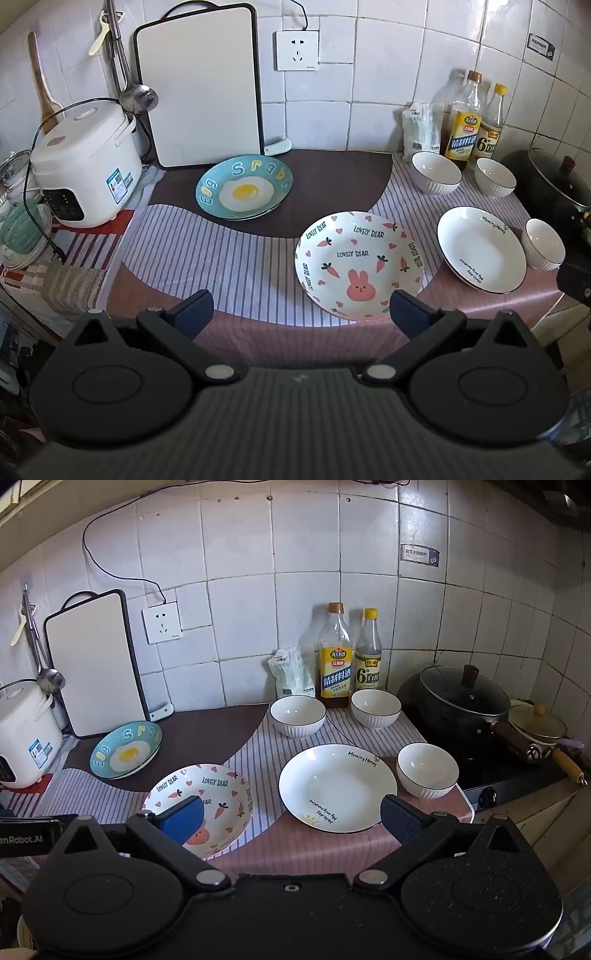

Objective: Organize plates and bowls

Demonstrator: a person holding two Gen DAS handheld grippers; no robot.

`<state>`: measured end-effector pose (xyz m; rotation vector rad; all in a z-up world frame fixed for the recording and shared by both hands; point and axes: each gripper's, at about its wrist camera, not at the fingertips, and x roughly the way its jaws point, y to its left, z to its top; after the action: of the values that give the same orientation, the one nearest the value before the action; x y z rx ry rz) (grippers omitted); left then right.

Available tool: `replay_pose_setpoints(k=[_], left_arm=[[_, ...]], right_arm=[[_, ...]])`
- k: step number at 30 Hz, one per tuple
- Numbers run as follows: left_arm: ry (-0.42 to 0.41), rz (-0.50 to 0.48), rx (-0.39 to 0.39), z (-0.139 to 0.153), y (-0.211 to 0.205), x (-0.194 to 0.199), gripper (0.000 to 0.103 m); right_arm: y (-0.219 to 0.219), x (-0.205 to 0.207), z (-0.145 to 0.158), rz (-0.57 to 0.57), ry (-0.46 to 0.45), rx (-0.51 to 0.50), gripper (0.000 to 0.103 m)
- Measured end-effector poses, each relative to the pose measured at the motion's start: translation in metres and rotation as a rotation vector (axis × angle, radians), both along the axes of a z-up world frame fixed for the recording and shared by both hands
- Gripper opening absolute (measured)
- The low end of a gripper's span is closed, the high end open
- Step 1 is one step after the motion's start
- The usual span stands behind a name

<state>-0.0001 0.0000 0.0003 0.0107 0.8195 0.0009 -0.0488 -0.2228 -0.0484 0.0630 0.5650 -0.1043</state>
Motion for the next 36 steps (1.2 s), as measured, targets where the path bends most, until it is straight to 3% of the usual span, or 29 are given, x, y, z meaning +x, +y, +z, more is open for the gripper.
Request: replay_pose_setpoints(k=[17,36], left_arm=[[0.047,0.0,0.016,-0.025,0.006,0.004,0.103],[0.12,-0.013,0.003,-0.029,0.006,0.009,0.103]], right_arm=[[0.003,0.006,-0.008,0.023,0.038,-0.036,0.103],[0.017,0.011,-0.021,0.043,0.073,-0.12,0.103]])
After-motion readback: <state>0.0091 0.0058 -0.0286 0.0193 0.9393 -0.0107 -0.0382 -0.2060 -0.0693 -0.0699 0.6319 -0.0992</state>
